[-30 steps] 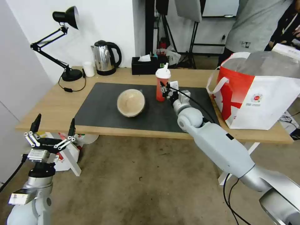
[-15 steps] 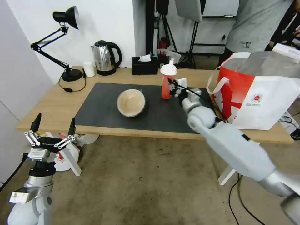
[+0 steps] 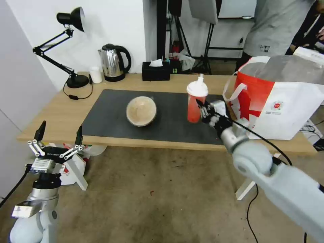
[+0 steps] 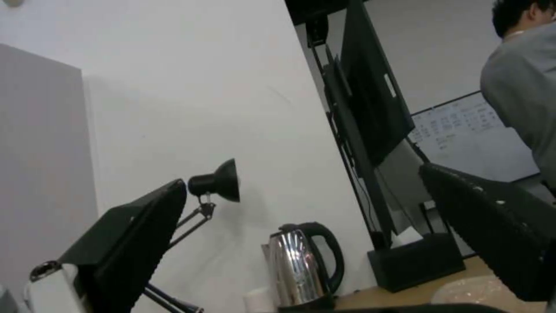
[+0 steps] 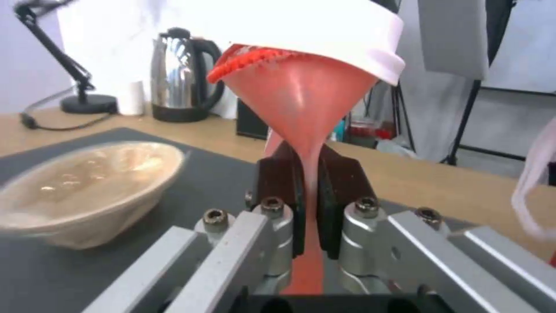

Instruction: Pick up the trash from the table and place it into the takeout bag.

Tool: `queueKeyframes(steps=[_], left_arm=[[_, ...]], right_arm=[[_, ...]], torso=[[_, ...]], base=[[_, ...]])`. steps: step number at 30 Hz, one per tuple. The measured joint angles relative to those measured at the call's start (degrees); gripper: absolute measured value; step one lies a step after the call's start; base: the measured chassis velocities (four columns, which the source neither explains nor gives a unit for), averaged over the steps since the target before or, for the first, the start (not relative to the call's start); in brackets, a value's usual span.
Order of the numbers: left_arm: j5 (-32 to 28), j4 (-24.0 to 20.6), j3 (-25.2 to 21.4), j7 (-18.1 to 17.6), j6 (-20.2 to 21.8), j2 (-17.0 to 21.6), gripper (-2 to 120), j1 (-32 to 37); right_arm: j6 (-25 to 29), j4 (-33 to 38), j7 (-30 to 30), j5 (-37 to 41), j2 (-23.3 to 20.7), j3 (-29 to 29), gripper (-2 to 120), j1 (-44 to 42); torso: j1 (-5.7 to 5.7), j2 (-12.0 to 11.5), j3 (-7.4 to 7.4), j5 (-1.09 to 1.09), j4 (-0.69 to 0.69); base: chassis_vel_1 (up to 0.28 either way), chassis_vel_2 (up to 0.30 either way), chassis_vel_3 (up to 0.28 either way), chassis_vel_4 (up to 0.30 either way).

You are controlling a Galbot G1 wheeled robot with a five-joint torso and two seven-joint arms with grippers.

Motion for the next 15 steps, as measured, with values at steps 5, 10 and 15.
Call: queueKeyframes(steps=[5, 10, 15], left_arm=[[-0.01, 0.00, 0.26, 0.00, 0.04, 0.00, 100, -0.11], [0.02, 0.02, 0.72, 0.01, 0.12, 0.00, 100, -0.32], [0.26, 0.16, 1.26, 0.01, 0.17, 0.00, 100, -0.52]], right_arm=[[1.67, 4.56, -0.64, -2.51, 0.67, 3.95, 3, -8.15], [2.51, 8.82, -1.13, -3.57, 0.66, 7.36, 3, -14.01], [2.51, 11.66, -1.21, -3.50, -0.60, 9.67, 3, -15.88]], torso=[[0.00, 0.00, 0.00, -0.03, -0.01], [0.00, 0.00, 0.00, -0.04, -0.01], [0.00, 0.01, 0.00, -0.05, -0.01]], base=[[0.000, 0.000, 0.000, 0.000], [0.000, 0.000, 0.000, 0.000], [0.000, 0.000, 0.000, 0.000]])
